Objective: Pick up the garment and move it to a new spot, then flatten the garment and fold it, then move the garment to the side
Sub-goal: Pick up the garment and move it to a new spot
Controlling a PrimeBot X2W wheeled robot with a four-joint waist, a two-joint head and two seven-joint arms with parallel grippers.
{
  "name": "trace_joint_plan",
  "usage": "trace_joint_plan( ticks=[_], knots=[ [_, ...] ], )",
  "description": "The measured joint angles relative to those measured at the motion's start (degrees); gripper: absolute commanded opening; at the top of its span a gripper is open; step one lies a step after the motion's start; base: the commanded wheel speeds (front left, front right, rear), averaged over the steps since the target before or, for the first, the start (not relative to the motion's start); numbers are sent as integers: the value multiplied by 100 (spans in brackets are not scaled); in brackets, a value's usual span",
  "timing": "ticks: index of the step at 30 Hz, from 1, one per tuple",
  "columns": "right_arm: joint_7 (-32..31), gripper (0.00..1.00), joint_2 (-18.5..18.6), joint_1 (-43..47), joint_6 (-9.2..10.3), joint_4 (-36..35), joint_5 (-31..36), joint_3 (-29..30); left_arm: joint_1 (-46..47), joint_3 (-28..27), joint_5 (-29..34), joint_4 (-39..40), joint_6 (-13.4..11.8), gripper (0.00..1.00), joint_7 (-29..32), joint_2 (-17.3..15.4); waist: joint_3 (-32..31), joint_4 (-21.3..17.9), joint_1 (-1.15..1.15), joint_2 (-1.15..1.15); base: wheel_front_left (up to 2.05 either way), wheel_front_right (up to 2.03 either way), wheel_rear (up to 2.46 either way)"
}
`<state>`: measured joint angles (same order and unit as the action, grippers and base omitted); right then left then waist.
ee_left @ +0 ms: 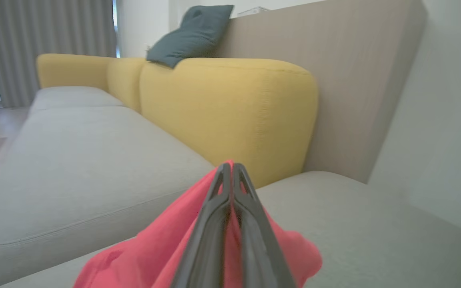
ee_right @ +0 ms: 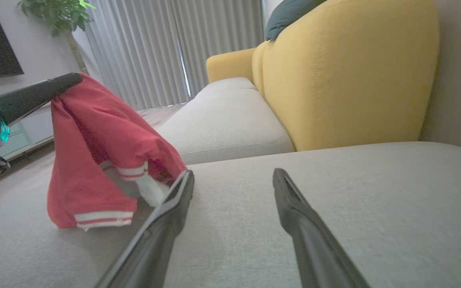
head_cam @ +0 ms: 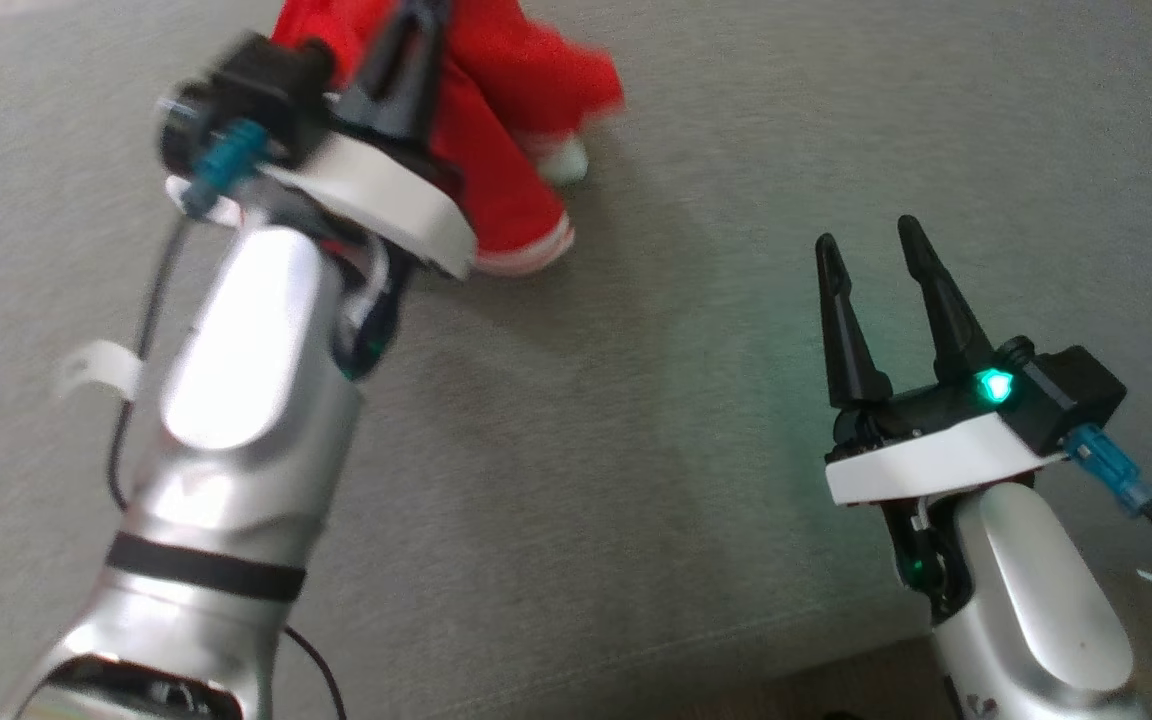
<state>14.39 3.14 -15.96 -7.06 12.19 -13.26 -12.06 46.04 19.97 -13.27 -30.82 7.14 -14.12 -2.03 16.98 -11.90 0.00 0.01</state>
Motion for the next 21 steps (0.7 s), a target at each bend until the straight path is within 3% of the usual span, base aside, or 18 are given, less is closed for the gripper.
trace_joint_plan(
  ticks=[3,8,14,15,16,17,21],
  knots=[
    [0,100,-1,35,0,-9,-37,-31,-129,365,-258,80,-35,0,-1,15,-20,-277,0,0,0,0,0],
    [0,100,-9,48,0,-16,-107,-83,-252,1421,-911,275,-426,0,-8,11,-31,-680,0,0,0,0,0],
    [0,100,-9,243,0,-30,-166,-66,-341,1961,-1161,240,-806,0,-18,9,-47,-793,0,-1,0,0,0],
    [0,100,-10,253,0,-29,-183,-60,-359,1969,-1161,179,-850,8,-19,9,-52,-763,0,-1,0,0,0],
    [0,100,-12,250,0,-33,-188,-51,-385,1952,-1159,123,-899,85,-19,4,-59,-728,0,-1,0,0,0],
    [0,100,-14,249,0,-35,-188,-43,-429,1903,-1155,105,-936,100,-19,0,-69,-687,0,-1,0,0,0],
    [0,100,-18,249,0,-23,-187,-20,-783,1708,-927,233,-977,100,-36,-158,-124,-478,0,-1,0,0,0]
  ],
)
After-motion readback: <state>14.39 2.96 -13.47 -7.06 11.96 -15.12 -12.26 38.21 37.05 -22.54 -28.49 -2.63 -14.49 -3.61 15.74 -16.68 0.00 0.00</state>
